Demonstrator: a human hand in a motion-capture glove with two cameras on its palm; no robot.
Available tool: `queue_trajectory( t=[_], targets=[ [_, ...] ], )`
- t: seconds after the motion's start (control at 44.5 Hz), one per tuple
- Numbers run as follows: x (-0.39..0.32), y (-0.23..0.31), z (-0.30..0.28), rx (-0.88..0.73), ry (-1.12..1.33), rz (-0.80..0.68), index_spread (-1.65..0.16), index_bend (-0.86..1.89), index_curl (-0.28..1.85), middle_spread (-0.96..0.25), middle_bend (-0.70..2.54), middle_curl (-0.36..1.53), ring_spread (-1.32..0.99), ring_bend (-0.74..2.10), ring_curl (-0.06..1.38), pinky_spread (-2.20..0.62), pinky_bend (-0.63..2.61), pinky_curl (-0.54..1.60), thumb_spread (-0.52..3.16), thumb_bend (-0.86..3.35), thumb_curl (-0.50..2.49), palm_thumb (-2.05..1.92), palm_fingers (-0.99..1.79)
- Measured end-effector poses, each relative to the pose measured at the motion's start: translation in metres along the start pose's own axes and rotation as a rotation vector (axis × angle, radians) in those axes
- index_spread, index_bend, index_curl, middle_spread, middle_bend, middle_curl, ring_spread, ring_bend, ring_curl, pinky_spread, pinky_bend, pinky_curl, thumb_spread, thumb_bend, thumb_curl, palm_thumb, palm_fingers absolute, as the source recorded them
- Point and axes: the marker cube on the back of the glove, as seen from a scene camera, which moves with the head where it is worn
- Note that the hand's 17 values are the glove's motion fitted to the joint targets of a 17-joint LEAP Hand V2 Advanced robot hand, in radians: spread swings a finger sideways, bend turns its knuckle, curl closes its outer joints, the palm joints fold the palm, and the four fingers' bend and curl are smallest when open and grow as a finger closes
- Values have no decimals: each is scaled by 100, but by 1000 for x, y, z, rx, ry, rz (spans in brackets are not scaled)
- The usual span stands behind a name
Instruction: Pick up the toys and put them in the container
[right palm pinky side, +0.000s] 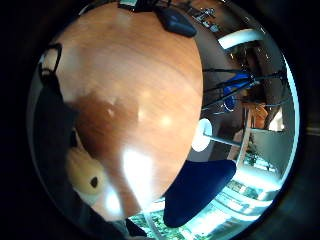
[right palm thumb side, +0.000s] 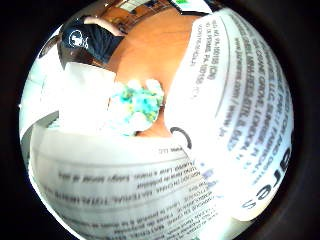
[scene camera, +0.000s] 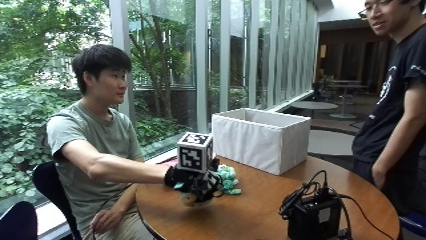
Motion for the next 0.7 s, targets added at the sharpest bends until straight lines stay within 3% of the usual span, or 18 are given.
queue_trajectory(
  t=[0.157,0.292,0.382,0.54,0.697],
  targets=[
    [-10,6,-51,-2,0,-79,-39,44,30,-28,75,42,-36,119,46,-34,103,41,82,23,51,65,116],
    [-25,17,-142,114,212,-352,-42,54,37,-30,84,49,-38,122,49,-35,106,43,66,22,57,67,110],
    [-69,20,-182,196,157,-174,-43,58,41,-31,88,52,-38,125,51,-36,107,45,58,21,61,67,107],
    [-157,36,-240,270,88,-448,-44,62,48,-32,93,57,-39,128,54,-36,110,48,47,19,67,68,102],
    [-237,19,-260,334,176,-393,-46,66,55,-32,96,62,-39,131,57,-36,112,50,39,17,73,67,98]
  ],
)
